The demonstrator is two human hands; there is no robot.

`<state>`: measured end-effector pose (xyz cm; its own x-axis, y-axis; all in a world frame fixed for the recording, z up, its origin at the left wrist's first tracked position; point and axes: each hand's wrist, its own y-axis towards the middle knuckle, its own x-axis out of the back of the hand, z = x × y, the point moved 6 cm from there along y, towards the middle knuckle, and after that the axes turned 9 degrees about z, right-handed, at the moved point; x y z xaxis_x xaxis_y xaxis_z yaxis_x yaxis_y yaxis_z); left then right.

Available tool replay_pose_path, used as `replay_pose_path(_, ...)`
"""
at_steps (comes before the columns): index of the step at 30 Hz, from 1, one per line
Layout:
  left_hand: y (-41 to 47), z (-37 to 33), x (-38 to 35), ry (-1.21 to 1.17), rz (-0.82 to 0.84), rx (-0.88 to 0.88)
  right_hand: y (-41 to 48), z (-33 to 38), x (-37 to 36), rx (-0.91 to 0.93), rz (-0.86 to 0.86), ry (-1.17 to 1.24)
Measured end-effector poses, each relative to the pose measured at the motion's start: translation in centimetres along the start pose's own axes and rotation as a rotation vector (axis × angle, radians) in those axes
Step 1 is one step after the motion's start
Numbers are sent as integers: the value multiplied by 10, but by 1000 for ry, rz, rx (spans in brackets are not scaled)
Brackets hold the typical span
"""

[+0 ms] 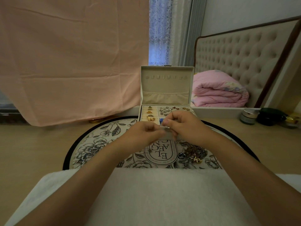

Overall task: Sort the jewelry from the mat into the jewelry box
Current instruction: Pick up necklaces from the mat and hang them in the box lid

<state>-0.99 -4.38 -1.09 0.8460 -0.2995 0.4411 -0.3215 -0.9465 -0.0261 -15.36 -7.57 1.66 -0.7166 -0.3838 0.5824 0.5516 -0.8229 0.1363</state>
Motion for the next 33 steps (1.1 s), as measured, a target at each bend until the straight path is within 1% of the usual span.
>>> replay_pose_path(2, -1, -2, 11, 1, -57, -28, -2, -4, 6, -21, -10, 34)
replay_pose_path(5, -3, -1, 24, -80, -134, -53, -5, -7, 11, -37, 7, 106)
replay_pose_path(7, -3, 0, 29, -130, -184, -70, -5, -6, 14, -24, 5, 112)
replay_pose_path(9, -3, -2, 28, -258, -191, -111, -4, -7, 18, -7, -43, 85)
replay_pose_path(12, 0, -3, 25, -526, -142, -155, -2, -9, 23, 4, -111, 51)
replay_pose_path(13, -1, -4, 25, -569, -135, -161, -1, -10, 23, -1, -117, 58)
replay_pose_path(15, -3, -4, 29, -539, -151, -159, -2, -9, 21, -3, -108, 110)
replay_pose_path(18, -5, -4, 38, -422, -173, -149, -2, -10, 17, -8, -87, 195)
replay_pose_path(20, -4, -3, 40, -365, -154, -136, -2, -13, 15, -41, -91, 283)
replay_pose_path(22, -2, -4, 37, -355, -111, -141, 0, -16, 10, -55, -65, 416)
replay_pose_path(24, 0, -5, 35, -387, -91, -152, 2, -17, 6, -58, -22, 491)
replay_pose_path(26, 2, -7, 35, -411, -93, -152, 2, -16, 1, -62, 40, 467)
replay_pose_path(29, 2, -11, 37, -375, -84, -158, 2, -11, -7, -35, 113, 255)
replay_pose_path(31, 1, -12, 44, -326, -91, -150, 4, -7, -12, -17, 112, 168)
replay_pose_path(33, -3, -13, 55, -268, -124, -138, 9, -4, -14, -29, 80, 164)
